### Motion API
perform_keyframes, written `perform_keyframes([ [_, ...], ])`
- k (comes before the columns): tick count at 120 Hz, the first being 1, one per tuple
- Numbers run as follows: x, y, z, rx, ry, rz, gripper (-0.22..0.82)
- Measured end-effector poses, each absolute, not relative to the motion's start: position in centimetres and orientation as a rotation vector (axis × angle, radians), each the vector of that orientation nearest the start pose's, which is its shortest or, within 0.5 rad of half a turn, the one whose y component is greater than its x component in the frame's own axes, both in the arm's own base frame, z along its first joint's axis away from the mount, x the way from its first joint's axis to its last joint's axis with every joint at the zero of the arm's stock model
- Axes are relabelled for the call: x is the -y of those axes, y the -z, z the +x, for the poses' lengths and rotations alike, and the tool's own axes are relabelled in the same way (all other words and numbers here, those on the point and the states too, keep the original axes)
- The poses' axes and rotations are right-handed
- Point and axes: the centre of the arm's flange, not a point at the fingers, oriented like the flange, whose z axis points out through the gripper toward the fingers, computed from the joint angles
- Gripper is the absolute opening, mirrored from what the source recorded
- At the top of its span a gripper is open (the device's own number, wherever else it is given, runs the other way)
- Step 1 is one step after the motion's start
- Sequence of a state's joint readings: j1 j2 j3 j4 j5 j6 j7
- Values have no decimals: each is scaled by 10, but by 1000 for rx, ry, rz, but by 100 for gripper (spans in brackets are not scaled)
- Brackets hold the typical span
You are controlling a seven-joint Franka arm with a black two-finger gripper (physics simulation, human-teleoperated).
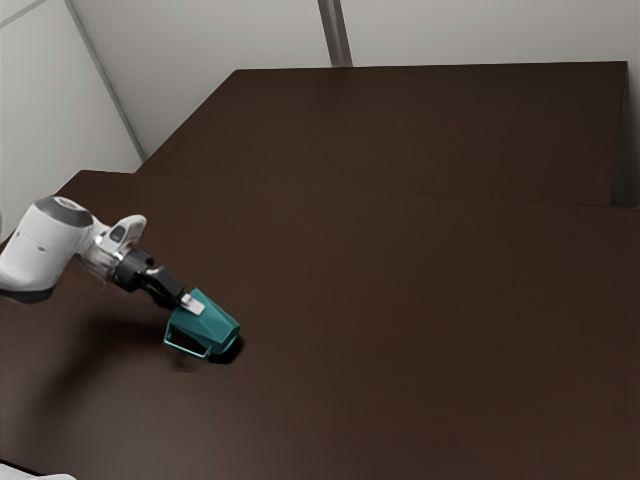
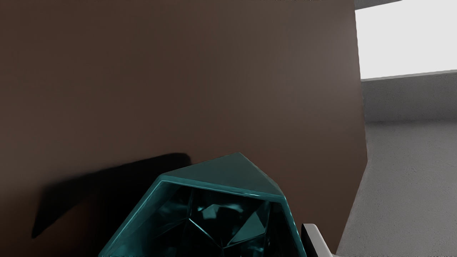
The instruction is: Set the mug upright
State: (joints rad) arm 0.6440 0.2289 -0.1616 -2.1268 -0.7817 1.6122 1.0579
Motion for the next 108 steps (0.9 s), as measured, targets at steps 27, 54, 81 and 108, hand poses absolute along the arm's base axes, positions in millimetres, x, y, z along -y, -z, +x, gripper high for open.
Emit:
perform_keyframes([
  [27,-134,-341,485,391,-85,2179,-17],
  [54,-85,-370,506,606,-164,2430,-17],
  [81,-30,-384,525,911,-114,2720,-18],
  [108,12,-382,516,996,-94,2911,-18],
])
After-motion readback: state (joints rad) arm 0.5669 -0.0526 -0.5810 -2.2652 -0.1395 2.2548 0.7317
